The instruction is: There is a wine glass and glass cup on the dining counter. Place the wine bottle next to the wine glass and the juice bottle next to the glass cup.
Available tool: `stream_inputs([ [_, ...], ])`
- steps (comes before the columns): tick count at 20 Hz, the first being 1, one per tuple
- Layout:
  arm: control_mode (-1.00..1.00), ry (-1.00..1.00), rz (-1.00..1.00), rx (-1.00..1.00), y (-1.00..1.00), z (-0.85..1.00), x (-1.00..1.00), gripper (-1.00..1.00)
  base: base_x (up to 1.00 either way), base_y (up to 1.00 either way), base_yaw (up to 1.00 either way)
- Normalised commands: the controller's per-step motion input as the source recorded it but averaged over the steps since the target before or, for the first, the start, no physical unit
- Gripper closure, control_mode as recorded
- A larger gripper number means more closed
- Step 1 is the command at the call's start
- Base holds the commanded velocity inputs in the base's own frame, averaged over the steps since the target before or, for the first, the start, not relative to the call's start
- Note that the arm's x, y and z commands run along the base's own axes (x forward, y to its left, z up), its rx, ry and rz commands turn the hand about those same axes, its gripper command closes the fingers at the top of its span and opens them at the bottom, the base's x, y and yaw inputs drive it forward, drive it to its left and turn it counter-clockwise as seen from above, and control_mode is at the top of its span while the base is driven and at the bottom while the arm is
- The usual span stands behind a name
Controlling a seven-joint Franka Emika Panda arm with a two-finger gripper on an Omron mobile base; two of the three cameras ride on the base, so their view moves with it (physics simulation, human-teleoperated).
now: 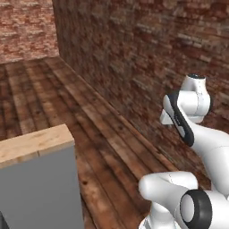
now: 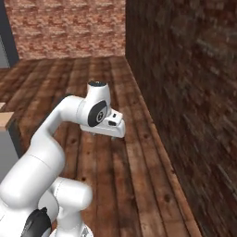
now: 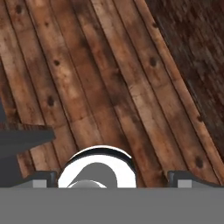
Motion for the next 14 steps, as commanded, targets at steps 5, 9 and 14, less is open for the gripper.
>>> stream_inputs([
  [5, 1.00, 0.00, 0.00, 0.00, 0.00, 0.00, 0.00, -1.00, 0.83, 0.00, 0.35],
  [9, 1.00, 0.00, 0.00, 0.00, 0.00, 0.00, 0.00, -1.00, 0.83, 0.00, 0.34],
  [14, 1.00, 0.00, 0.00, 0.00, 0.00, 0.00, 0.00, -1.00, 0.81, 0.00, 0.34],
])
